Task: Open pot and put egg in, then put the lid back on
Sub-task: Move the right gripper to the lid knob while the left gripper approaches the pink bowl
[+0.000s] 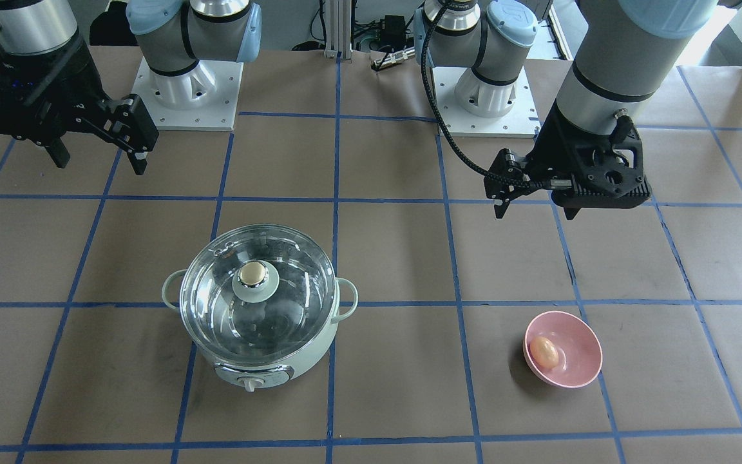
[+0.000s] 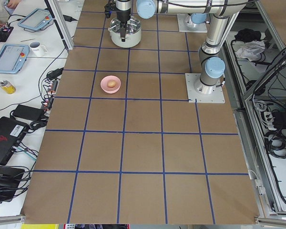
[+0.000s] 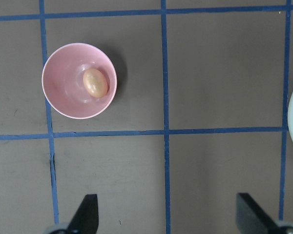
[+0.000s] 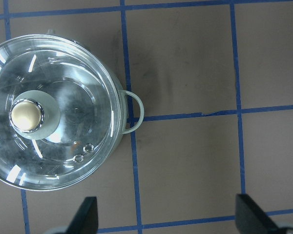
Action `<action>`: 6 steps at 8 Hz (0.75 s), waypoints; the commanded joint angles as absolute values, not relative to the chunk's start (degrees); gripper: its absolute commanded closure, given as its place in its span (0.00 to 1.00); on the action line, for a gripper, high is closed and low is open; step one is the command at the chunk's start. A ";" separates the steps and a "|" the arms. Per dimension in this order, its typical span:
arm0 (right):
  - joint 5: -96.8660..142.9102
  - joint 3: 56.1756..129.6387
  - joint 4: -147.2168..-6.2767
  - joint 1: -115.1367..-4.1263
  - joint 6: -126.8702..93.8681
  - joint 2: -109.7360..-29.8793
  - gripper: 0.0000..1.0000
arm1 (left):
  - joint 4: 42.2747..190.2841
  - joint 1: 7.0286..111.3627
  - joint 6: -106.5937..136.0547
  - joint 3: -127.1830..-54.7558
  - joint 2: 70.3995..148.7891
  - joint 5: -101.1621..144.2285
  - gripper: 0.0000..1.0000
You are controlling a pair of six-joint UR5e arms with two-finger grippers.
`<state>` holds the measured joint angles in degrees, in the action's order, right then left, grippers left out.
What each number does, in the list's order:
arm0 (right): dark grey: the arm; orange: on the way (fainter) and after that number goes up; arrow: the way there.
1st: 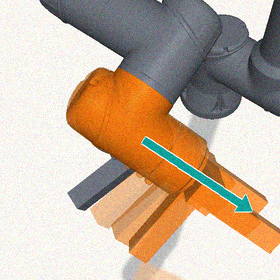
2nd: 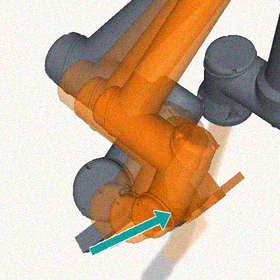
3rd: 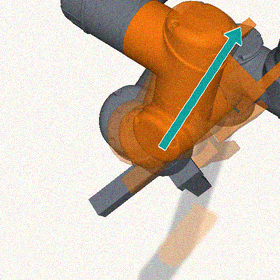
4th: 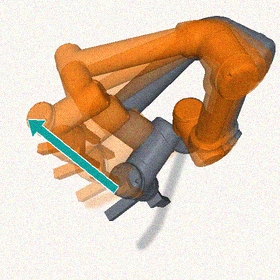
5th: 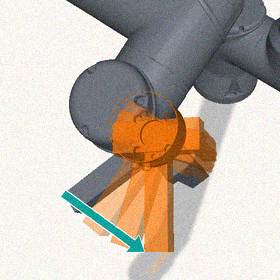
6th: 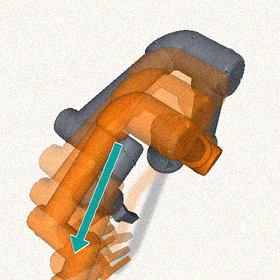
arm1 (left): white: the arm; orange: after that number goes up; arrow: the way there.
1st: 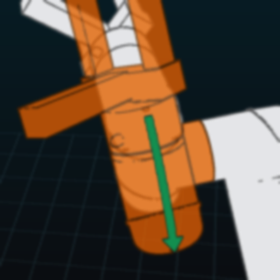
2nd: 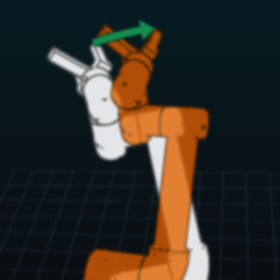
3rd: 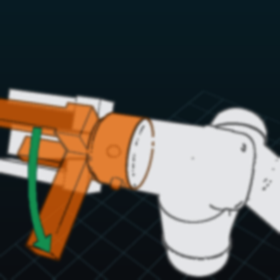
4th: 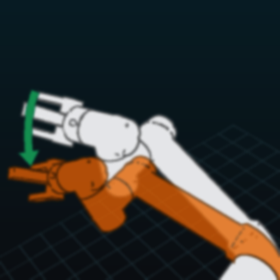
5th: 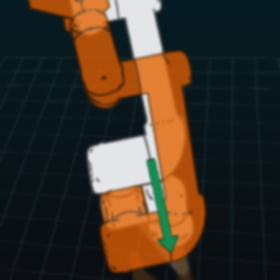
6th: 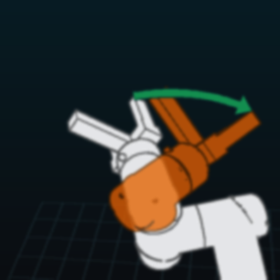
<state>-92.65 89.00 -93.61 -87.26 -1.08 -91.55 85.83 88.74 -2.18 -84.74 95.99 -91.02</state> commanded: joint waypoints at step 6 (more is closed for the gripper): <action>-91.06 88.95 -94.47 -94.03 -0.97 -90.18 0.00 | 83.76 83.15 -8.52 -84.81 99.21 -90.97 0.00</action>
<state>-91.78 88.95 -93.75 -92.71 -0.95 -90.91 84.17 83.69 -7.10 -84.79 97.11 -90.89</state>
